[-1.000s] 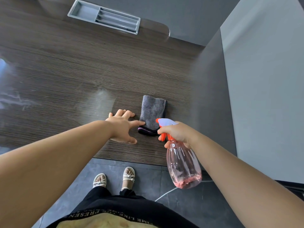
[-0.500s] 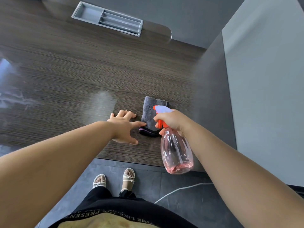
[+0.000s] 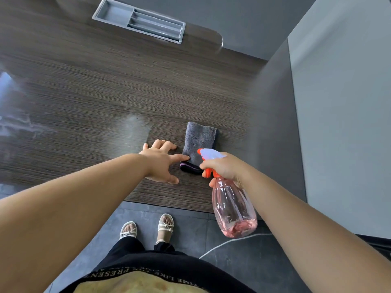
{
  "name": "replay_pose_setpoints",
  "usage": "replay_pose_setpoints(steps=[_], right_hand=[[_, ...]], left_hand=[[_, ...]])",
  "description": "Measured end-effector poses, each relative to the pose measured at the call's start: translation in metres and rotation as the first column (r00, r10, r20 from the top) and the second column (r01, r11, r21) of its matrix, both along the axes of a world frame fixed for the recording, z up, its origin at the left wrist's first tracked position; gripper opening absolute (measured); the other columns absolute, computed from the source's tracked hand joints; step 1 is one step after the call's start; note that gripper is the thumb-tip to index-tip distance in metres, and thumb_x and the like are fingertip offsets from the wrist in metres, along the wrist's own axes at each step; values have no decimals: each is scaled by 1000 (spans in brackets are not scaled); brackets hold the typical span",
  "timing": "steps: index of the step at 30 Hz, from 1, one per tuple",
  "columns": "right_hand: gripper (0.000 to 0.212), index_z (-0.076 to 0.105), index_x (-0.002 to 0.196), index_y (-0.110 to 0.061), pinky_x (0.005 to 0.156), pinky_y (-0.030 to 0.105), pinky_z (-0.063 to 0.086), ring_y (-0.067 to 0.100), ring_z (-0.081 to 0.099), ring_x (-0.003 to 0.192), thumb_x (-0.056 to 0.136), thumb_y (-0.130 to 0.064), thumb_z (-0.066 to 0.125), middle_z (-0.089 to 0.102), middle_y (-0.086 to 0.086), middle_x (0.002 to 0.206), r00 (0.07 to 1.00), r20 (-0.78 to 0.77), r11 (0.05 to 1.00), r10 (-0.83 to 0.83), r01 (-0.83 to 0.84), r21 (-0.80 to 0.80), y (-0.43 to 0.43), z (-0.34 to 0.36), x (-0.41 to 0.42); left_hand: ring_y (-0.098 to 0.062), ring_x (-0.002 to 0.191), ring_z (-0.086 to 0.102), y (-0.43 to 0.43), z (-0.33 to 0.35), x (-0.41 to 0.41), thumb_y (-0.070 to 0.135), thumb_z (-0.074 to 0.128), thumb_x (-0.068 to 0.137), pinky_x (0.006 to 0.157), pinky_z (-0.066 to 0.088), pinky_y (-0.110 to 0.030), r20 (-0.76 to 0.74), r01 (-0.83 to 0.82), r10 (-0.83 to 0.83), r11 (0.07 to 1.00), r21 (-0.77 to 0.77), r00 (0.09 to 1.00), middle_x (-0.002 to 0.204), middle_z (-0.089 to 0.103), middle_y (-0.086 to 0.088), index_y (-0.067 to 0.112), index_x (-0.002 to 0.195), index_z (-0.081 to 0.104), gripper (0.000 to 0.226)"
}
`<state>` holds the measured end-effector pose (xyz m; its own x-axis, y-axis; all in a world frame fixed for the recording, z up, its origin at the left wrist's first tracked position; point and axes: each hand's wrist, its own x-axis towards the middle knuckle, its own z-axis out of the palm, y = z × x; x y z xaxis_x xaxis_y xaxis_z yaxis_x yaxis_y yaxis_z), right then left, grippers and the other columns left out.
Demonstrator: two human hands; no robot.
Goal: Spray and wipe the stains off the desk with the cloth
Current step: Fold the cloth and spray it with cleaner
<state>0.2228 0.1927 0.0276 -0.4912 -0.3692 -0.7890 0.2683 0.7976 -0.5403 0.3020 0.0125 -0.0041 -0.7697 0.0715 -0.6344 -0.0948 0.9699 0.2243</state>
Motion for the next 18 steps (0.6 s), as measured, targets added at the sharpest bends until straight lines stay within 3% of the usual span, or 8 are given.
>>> replay_pose_setpoints(steps=[3,7,10,14,18], right_hand=[[46,50,131,-31,65,30,49,17,60,51,88,-24,60,63,5,83,1000,16,1000,18,-18,10,9,-4,8],[45,50,131,-29,58,25,50,16,61,49,87,-23,58,63,7,80,1000,21,999,-3,2,45,21,-9,11],[43,54,130,-22,63,27,51,17,61,50,87,-24,60,64,6,82,998,-2,996,-70,70,46,26,-8,5],[46,50,133,-30,55,24,49,19,57,46,90,-18,56,60,11,80,992,-40,993,-120,120,-3,23,-3,-6],[45,50,133,-29,56,26,50,18,59,49,89,-20,59,62,10,83,980,-101,984,-173,169,-49,14,4,-20]], left_hand=[[-26,140,2,0,0,0,63,56,79,113,11,-60,-1,-2,2,1000,5,1000,153,7,3,55,142,10,78],[-26,141,2,0,1,0,62,56,80,112,11,-60,0,-1,1,1000,7,1000,153,6,3,54,142,10,78],[-26,141,0,0,2,0,62,57,80,112,11,-60,3,1,-1,1000,12,1000,153,6,3,54,142,10,78],[-27,141,0,0,2,-1,62,56,80,112,10,-60,8,3,-3,1000,10,1000,153,6,2,55,142,9,78],[-26,141,0,0,1,-1,62,56,80,113,11,-60,13,5,-5,1000,7,1000,153,5,2,55,142,9,78]])
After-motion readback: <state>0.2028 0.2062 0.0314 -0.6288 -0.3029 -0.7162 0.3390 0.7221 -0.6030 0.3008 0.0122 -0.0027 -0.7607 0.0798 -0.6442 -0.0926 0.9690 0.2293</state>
